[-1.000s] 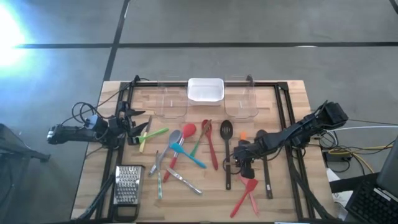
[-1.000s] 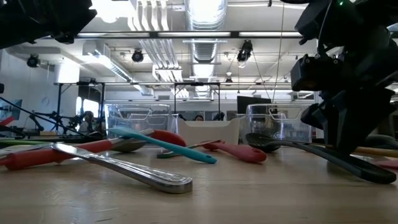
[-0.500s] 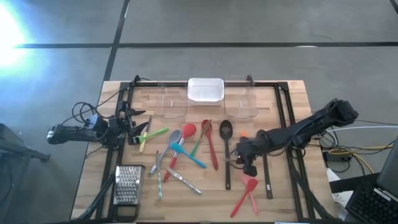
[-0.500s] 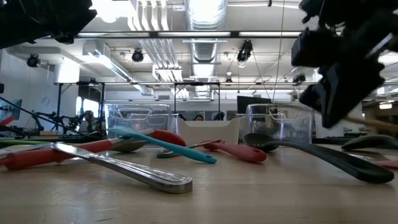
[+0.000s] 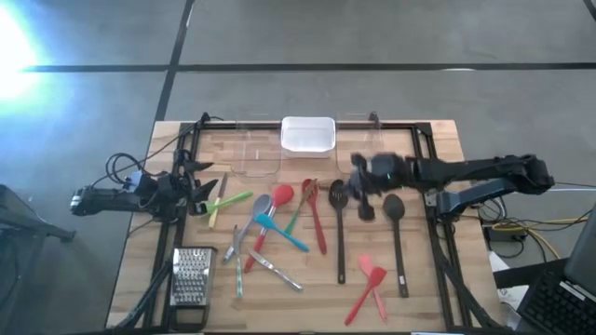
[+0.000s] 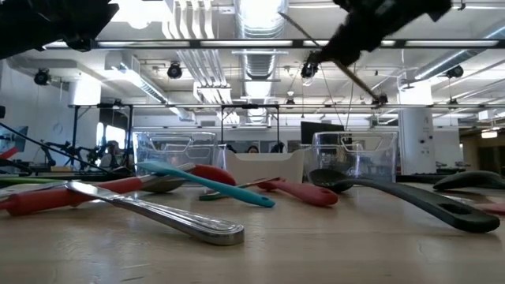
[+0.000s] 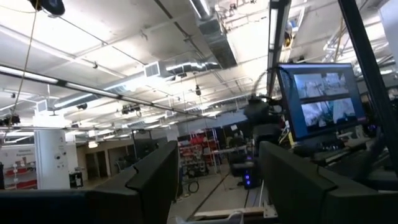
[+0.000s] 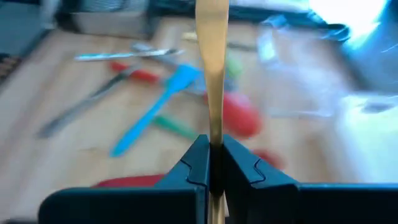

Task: Pick & Place Kitchen Items
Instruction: Put the gold knife into the white bin

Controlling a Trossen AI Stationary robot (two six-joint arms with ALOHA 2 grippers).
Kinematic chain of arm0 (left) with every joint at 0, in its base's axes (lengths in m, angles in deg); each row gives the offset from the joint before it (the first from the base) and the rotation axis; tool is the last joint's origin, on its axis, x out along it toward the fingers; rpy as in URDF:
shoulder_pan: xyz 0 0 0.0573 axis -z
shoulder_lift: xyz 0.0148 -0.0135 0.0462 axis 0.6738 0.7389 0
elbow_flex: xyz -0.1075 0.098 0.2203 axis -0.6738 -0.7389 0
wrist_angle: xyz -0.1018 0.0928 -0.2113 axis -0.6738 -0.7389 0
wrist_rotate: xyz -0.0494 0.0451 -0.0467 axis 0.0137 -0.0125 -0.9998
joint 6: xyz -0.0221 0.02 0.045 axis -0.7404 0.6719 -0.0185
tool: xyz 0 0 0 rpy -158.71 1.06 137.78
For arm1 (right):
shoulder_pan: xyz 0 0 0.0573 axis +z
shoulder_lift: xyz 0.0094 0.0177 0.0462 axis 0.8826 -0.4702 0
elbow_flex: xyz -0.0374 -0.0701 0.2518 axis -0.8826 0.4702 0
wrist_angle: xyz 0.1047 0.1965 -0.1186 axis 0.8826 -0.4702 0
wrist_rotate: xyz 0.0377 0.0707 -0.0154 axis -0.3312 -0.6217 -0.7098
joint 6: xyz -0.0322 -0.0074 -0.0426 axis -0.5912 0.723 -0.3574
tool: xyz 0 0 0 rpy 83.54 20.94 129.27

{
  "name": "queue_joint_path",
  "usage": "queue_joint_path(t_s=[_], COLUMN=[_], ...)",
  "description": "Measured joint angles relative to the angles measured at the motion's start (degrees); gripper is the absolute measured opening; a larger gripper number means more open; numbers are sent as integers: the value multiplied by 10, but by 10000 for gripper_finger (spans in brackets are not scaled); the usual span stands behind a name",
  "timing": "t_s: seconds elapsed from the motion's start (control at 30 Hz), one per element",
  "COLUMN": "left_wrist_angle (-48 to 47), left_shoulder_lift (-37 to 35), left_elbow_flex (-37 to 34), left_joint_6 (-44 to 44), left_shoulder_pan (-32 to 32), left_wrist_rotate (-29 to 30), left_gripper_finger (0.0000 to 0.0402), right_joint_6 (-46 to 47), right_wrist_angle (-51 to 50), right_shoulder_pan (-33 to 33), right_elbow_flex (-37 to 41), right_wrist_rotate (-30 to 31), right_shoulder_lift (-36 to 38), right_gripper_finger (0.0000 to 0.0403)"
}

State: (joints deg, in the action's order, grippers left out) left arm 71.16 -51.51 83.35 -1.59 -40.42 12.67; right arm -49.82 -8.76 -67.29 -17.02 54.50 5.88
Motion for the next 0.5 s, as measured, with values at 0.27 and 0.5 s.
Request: queue_joint_path(t_s=[0.27, 0.5], left_wrist_angle=[-4, -4], left_shoulder_lift=[1, 1], left_elbow_flex=[-3, -3], left_joint_6=[-19, -32], left_shoulder_pan=[0, 0], left_wrist_rotate=[3, 4], left_gripper_finger=[229, 229], right_joint_6=[-63, -63], right_wrist_angle=[-150, -297], right_shoulder_pan=[-179, -261], right_elbow_flex=[-200, -404], right_wrist_rotate=[-28, -95], right_shoulder_lift=[-137, -321], right_gripper_finger=[14, 13])
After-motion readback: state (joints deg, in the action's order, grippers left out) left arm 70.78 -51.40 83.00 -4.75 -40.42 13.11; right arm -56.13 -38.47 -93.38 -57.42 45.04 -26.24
